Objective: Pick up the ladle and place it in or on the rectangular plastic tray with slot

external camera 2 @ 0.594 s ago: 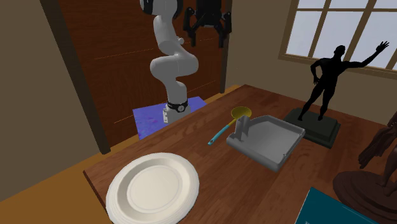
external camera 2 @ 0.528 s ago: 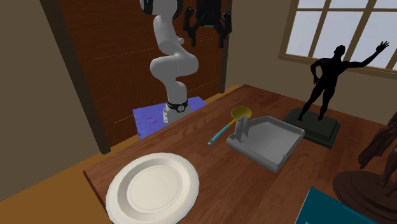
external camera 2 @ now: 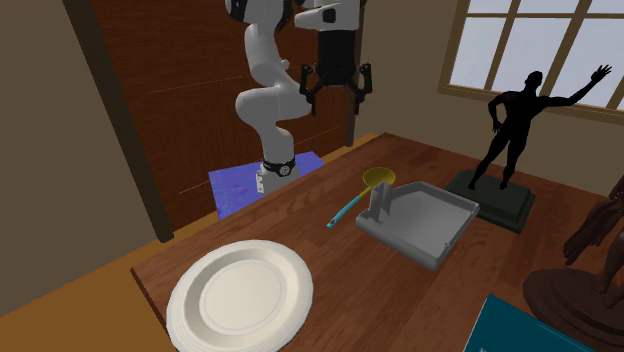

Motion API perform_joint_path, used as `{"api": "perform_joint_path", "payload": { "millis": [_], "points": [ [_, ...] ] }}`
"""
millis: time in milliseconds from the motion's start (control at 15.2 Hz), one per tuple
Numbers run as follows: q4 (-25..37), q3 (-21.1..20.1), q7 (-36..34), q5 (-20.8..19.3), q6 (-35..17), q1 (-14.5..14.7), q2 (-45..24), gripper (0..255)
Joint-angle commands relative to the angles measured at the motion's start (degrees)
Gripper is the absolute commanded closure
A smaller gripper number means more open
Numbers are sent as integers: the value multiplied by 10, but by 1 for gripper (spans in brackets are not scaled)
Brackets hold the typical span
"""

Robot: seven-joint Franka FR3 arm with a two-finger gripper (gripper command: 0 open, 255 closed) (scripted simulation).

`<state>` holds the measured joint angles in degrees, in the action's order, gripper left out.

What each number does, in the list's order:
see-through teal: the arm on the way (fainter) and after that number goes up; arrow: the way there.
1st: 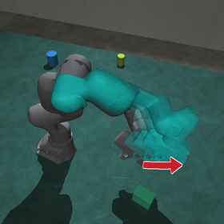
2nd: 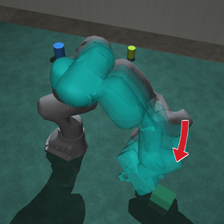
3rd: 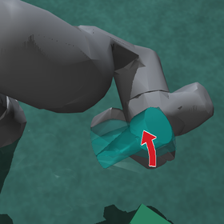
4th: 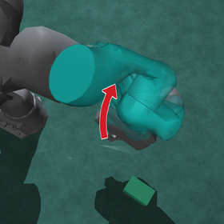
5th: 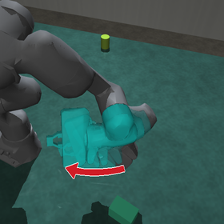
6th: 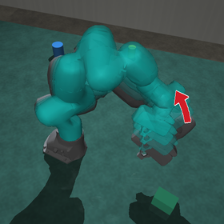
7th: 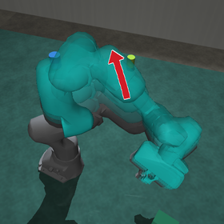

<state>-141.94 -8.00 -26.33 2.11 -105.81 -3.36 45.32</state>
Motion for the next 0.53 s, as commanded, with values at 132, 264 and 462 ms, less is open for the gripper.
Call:
{"api": "perform_joint_path", "payload": {
  "millis": [132,264,462],
  "points": [
    [-62,-30,-108,50,-61,-15,-10,0],
    [-86,-47,-160,77,-94,-20,-23,0],
    [-117,-75,-235,119,-150,-26,-52,0]
  ]
}}
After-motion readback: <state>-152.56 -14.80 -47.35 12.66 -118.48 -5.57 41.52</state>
